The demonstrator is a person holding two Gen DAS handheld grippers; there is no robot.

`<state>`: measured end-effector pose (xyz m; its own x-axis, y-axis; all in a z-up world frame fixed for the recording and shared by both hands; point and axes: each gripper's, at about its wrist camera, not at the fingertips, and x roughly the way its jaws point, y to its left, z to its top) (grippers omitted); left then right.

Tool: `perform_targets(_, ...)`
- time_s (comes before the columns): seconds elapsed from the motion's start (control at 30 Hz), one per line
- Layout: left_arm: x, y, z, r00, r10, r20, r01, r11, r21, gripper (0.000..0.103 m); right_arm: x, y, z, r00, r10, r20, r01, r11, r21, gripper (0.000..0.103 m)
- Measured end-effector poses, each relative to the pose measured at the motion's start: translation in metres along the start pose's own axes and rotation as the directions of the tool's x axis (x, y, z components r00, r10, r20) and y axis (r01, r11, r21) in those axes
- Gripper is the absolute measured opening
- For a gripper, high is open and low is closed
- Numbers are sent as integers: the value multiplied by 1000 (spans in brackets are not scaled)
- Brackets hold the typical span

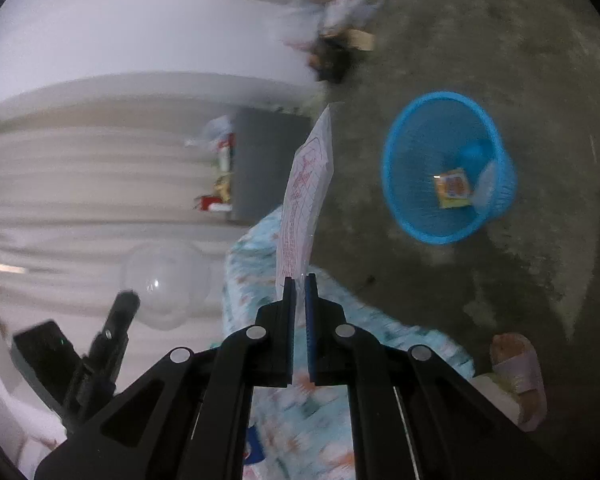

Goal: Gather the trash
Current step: 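Carry the clear cup with the left gripper while the right gripper carries the bag to the basket, then open the left gripper over the basket while the right gripper releases the pink bag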

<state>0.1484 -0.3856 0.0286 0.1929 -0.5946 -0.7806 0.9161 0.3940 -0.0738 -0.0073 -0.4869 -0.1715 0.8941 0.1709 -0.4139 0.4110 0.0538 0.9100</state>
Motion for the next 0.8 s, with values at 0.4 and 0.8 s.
perform_targets(0.4, 209, 27, 12, 977, -37, -210, 5, 989, -149, 40, 96, -107, 80, 952, -297, -70, 305, 941, 150, 47)
perform_targets(0.8, 99, 37, 22, 999, 50, 15, -48, 989, -138, 70, 67, -80, 46, 955, -295, 43, 289, 951, 112, 59)
